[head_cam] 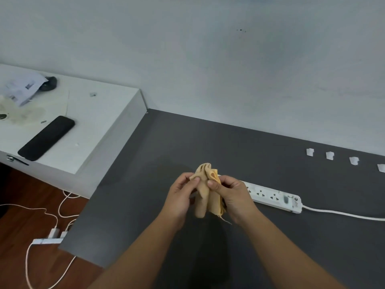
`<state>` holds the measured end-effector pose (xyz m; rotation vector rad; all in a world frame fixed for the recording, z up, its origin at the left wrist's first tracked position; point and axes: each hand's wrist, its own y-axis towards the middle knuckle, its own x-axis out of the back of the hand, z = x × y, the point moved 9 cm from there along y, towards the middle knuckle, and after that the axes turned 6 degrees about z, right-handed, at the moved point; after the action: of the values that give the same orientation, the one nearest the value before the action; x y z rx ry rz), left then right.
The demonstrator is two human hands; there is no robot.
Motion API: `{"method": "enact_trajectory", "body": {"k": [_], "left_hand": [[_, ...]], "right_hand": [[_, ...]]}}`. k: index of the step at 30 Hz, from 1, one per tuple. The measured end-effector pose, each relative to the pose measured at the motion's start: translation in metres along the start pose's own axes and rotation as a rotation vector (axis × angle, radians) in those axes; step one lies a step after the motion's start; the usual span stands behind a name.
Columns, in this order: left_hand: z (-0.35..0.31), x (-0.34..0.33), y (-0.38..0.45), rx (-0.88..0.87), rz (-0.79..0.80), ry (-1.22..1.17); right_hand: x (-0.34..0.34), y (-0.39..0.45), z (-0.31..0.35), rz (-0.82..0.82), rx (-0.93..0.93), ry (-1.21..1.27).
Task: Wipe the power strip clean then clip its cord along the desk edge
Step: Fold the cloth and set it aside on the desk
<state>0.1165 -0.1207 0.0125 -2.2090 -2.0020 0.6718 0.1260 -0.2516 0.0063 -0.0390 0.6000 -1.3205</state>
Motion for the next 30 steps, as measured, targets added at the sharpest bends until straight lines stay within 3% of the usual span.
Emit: {"method": "enact_trajectory", "body": {"k": [4,9,13,15,19,24,26,28,30], "left_hand": [[0.004,0.044,0.005,0.065,-0.112,-0.081],[0.002,0.090,0.009,0.093,-0.272,0.184],[0.034,0.104,0.011,0.336,-0.016,-0.023],[0.043,0.121,0.010,0.347,0.023,-0.040],[0.029,0.177,0.012,0.223,-0.139,0.450],[0.008,0.233,0.018,0.159,-0.230,0.607],[0.001,0.250,0.021,0.153,-0.275,0.865],[-0.010,0.247,0.020,0.036,-0.320,1.212],[-0.011,0.221,0.014,-0.135,-0.252,1.422]], "right_hand": [[-0.008,0.010,-0.014,-0.039,-0.083,-0.048],[-0.020,0.026,-0.045,-0.131,-0.185,-0.071],[-0.027,0.037,-0.061,-0.255,-0.224,-0.380],[-0.036,0.043,-0.064,-0.238,-0.191,-0.591],[-0.064,0.058,-0.081,-0.116,-0.211,-0.836],[-0.097,0.084,-0.101,-0.044,-0.224,-0.963],[-0.105,0.088,-0.106,-0.040,-0.208,-1.044],[-0.113,0.088,-0.094,-0.068,-0.016,-1.240],[-0.135,0.080,-0.086,-0.003,0.224,-1.503]]}}
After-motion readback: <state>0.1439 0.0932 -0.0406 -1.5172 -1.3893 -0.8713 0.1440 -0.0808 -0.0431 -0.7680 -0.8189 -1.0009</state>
